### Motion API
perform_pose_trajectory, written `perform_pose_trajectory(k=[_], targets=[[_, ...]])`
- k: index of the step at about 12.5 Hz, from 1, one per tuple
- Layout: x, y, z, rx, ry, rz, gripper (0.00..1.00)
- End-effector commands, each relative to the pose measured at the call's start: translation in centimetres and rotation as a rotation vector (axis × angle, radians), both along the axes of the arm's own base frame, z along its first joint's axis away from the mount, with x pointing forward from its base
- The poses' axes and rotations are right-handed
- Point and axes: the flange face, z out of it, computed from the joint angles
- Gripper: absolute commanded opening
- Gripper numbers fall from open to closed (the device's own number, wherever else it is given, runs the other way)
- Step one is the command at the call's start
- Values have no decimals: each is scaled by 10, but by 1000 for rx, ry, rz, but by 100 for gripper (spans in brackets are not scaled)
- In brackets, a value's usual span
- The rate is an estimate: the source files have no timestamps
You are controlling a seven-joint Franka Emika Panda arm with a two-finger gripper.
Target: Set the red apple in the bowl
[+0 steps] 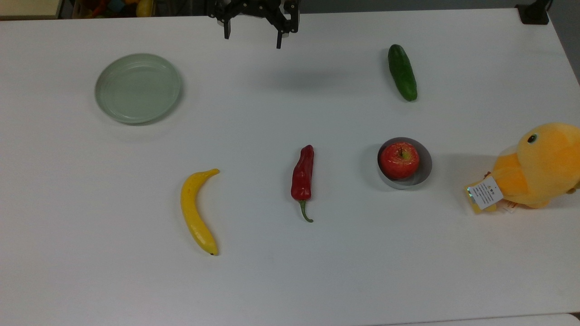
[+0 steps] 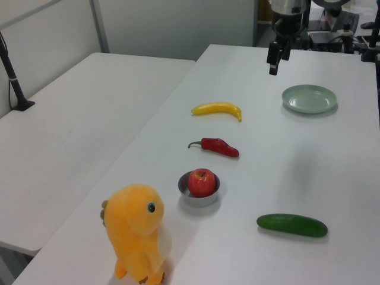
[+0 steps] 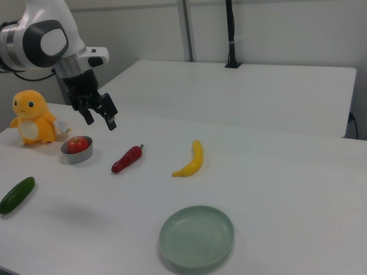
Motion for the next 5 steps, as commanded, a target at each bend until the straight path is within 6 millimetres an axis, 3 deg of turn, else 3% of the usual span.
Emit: perform_pose_trajectory(k=[1, 5], targets=[[-9, 0, 0, 27, 13, 33, 100], [-6, -9, -1, 94, 22, 6, 100]])
